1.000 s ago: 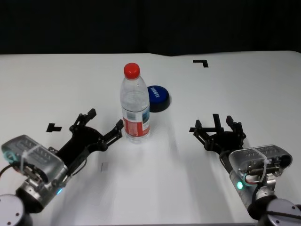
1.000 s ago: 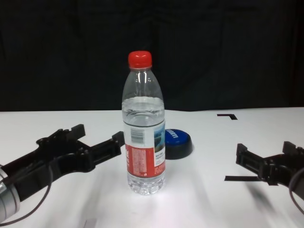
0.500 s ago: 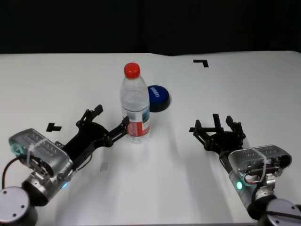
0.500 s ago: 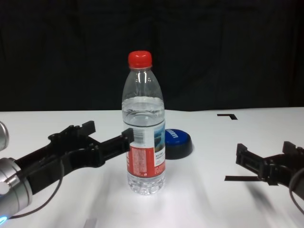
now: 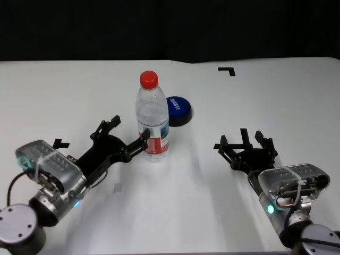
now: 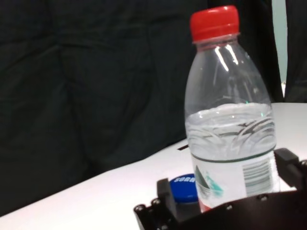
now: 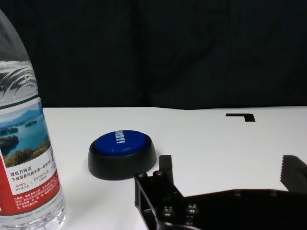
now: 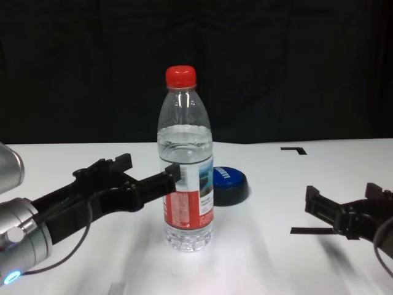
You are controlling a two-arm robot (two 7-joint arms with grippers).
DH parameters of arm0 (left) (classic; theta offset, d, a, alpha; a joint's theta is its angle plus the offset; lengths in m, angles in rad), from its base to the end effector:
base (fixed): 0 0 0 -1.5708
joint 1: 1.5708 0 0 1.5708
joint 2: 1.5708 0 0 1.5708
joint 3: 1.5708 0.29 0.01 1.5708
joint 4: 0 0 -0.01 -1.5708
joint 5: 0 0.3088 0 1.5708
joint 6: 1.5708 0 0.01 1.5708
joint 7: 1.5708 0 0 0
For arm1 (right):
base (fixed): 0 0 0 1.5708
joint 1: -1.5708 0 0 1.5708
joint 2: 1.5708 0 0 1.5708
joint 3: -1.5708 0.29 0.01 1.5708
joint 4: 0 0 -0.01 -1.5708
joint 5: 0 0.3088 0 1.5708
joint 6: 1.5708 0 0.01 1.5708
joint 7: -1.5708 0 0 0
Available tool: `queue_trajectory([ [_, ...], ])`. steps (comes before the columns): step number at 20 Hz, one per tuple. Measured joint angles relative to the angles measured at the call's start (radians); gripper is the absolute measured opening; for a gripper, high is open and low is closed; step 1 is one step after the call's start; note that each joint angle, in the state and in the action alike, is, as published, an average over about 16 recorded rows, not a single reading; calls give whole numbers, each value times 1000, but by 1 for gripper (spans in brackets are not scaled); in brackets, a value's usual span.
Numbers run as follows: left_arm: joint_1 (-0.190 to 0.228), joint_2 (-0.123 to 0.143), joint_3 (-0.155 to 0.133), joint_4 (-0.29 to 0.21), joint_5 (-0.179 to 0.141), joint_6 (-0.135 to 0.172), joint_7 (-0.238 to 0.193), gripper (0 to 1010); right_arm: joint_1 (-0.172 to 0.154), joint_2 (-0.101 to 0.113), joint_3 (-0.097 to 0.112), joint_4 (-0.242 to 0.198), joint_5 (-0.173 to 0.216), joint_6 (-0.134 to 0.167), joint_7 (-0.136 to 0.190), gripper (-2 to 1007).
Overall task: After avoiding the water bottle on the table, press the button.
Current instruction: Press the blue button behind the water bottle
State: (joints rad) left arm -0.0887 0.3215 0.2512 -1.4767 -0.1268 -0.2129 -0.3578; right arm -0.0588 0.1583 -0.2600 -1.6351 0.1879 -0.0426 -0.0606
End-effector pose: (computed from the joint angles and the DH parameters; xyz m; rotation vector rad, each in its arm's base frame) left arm 0.3448 0.0268 -0.3072 0.0731 -0.2427 0.9702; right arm 0.3002 0.0394 -0.3071 0.0396 0.0387 -1.3662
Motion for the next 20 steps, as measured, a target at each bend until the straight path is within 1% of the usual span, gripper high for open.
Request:
queue_trajectory([
  [12, -21, 2, 13, 19, -9, 1, -6, 1003, 0, 0, 0, 0, 0, 0, 0, 1003],
  [20, -21, 4, 15, 20, -14, -1, -6, 1003, 0, 0, 0, 0, 0, 0, 0, 1003],
])
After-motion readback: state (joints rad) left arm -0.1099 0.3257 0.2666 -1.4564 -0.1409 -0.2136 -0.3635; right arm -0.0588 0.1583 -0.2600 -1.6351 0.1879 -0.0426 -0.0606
